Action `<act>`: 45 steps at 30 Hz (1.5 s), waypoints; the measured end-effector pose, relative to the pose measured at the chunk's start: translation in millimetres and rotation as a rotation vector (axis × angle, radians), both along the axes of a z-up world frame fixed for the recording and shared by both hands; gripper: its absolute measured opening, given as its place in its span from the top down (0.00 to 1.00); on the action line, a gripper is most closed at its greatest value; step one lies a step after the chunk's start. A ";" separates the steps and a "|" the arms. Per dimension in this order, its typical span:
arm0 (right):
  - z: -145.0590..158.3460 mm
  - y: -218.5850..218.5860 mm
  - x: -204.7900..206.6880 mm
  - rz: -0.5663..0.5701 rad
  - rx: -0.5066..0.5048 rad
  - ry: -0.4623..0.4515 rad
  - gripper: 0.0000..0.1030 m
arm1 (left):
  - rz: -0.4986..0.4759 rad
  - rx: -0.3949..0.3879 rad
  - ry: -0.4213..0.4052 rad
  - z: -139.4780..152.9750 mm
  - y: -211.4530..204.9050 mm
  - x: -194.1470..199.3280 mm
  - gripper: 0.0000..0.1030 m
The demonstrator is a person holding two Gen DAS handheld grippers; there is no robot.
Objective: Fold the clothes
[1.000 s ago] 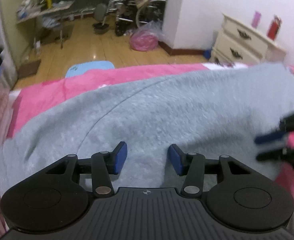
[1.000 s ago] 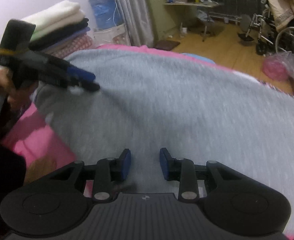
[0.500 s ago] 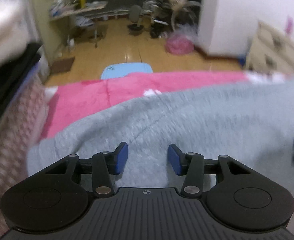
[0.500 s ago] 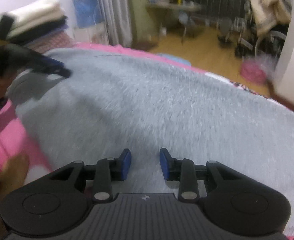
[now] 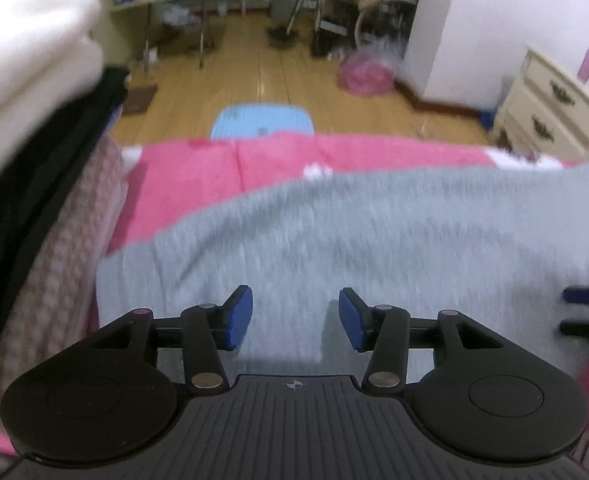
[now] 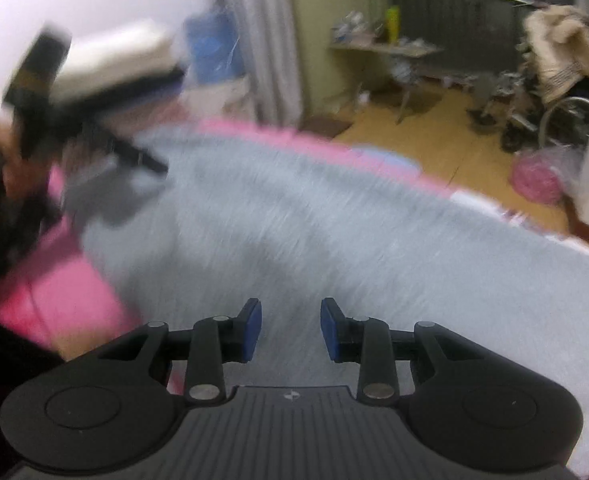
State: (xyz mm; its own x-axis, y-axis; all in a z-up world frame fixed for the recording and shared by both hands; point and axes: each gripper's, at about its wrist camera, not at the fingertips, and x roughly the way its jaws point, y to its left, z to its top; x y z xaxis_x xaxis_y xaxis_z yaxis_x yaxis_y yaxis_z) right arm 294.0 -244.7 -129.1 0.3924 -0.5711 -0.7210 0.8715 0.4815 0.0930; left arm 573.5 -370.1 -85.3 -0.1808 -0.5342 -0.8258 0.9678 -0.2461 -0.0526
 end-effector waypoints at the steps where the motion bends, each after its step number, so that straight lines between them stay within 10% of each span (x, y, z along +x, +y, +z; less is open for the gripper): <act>1: -4.1 1.9 3.3 -0.004 -0.001 0.017 0.66 | 0.011 0.006 0.000 2.7 4.7 1.0 0.54; 11: 6.3 -8.8 -35.0 -0.239 -0.013 -0.100 0.62 | 0.159 0.174 0.181 26.4 48.5 5.2 0.48; 22: -4.9 -4.9 -35.8 -0.230 0.014 -0.118 0.42 | 0.609 0.124 0.389 -32.3 90.1 44.3 0.43; 45: -5.9 -8.2 -32.1 -0.240 0.034 -0.128 0.39 | 0.941 -0.079 0.733 -65.6 103.3 90.4 0.42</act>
State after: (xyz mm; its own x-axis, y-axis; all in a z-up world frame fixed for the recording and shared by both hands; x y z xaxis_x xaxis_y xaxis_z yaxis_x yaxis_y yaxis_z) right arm 261.8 -252.9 -135.0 0.3379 -0.6347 -0.6949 0.9404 0.2576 0.2220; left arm 663.9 -266.8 -150.9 -0.1057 -0.7540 -0.6483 0.5154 0.5160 -0.6842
